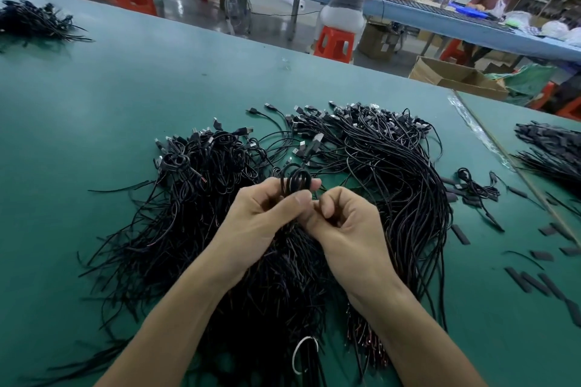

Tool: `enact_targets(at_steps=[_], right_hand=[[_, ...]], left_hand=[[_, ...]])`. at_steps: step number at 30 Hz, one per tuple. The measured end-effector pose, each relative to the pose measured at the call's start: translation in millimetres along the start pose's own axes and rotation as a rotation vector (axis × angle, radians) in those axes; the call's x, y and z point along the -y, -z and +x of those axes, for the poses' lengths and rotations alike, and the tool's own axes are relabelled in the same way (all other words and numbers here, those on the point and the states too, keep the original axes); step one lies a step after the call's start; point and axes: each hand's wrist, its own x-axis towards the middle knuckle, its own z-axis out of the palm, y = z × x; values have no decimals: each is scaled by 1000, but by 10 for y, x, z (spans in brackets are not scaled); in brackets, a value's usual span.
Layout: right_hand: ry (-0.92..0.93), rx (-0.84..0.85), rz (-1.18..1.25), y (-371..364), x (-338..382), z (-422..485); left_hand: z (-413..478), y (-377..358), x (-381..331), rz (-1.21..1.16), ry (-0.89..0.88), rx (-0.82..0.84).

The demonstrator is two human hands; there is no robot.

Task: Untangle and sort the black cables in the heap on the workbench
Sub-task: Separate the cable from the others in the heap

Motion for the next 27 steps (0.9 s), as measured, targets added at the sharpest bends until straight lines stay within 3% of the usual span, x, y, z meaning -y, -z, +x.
enact_targets(at_steps=[4, 8, 11, 15, 18, 22, 27], right_hand=[[-190, -42, 160, 54, -45, 10], [-312, -45, 288, 75, -92, 55], [-246, -74, -6, 115, -135, 175], [-142, -146, -750, 354, -284, 376], [-284, -133, -1113, 587, -419, 498], [-497, -115, -1174, 743, -527, 589], [-293, -252, -1013, 767, -512, 599]], left_hand=[[11, 149, -5, 167, 8, 201], [2, 171, -18, 275, -39, 176], [22, 237, -36, 433, -57, 13], [61, 464, -56, 561, -51, -426], [85, 661, -26, 725, -131, -730], [97, 804, 94, 810, -155, -859], [117, 825, 190, 819, -110, -912]])
